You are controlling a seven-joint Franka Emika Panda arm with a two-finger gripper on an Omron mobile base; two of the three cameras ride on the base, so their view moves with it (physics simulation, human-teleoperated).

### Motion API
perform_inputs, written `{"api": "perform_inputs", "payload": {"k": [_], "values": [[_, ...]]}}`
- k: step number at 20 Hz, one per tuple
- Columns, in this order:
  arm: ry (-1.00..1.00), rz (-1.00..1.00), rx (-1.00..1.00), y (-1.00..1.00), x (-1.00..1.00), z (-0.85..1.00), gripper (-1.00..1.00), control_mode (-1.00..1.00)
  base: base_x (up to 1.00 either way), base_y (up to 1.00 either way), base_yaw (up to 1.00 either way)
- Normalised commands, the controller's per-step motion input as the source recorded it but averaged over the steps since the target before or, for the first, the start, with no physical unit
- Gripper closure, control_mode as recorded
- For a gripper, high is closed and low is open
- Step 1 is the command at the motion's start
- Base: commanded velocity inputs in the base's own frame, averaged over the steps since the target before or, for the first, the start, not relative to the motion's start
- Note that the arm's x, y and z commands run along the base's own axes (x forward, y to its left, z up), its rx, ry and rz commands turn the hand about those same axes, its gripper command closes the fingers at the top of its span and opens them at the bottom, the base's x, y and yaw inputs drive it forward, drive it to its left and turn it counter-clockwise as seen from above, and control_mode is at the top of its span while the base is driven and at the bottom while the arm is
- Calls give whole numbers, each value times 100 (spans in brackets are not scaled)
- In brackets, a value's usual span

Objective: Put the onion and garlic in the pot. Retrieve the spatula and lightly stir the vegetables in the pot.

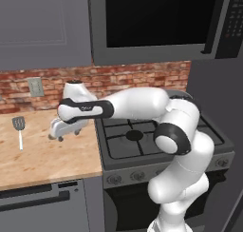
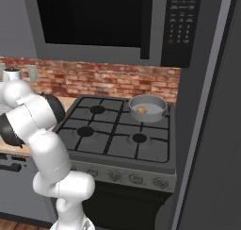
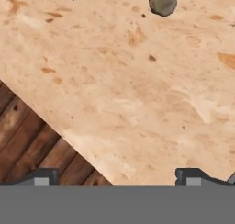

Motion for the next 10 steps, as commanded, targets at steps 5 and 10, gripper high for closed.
{"api": "perform_inputs", "payload": {"k": [5,10], "values": [[-5,-16,-8,28,49,-23,-100,-100,0,0,0],[-4,-11,-8,38,50,-8,-100,-100,0,0,0]]}}
